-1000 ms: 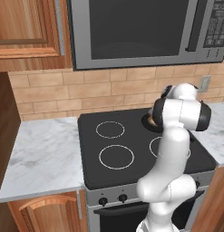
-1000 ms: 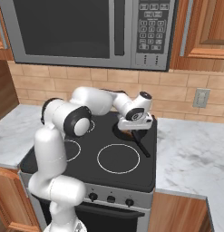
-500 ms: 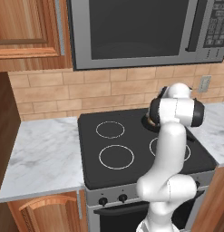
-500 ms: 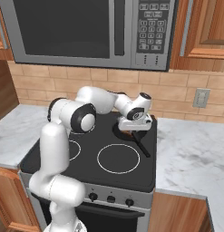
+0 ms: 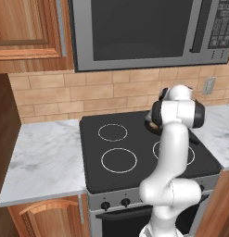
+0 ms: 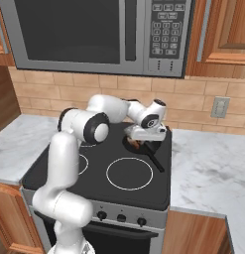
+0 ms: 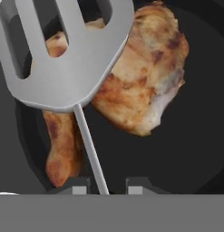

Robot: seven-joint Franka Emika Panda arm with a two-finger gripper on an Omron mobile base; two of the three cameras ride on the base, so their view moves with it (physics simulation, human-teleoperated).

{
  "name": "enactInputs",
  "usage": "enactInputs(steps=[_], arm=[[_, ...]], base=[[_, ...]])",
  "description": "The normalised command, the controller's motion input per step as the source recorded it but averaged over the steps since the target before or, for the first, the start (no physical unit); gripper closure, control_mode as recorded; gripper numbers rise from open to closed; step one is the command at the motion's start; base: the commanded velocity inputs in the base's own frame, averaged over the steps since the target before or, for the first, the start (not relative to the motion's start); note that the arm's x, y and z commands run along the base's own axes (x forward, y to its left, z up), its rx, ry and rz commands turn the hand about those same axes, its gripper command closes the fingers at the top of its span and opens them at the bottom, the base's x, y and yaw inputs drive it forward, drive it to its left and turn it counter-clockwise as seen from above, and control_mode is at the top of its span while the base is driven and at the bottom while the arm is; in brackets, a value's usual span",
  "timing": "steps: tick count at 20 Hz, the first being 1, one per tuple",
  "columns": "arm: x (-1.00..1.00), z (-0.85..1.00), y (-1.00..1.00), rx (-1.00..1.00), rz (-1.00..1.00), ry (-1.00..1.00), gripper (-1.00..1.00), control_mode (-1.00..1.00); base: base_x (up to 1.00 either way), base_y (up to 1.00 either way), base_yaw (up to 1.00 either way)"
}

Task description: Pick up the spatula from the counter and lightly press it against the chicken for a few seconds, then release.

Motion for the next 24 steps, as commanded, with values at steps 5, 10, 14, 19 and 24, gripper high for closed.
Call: enactInputs(steps=[5,10,14,19,24], arm=[[0.06,-0.18,-0.07,0.00,0.00,0.04,1.00,-1.00],[0.06,-0.20,-0.10,0.00,0.00,0.04,1.00,-1.00],[0.02,-0.24,-0.10,0.00,0.00,0.04,1.00,-1.00],[0.00,-0.31,-0.07,0.00,0.00,0.04,1.00,-1.00],[0.00,-0.27,-0.02,0.00,0.00,0.03,1.00,-1.00]], base=[[0.00,0.00,0.00],[0.00,0.00,0.00],[0.00,0.00,0.00],[0.00,0.00,0.00],[0.00,0.00,0.00]])
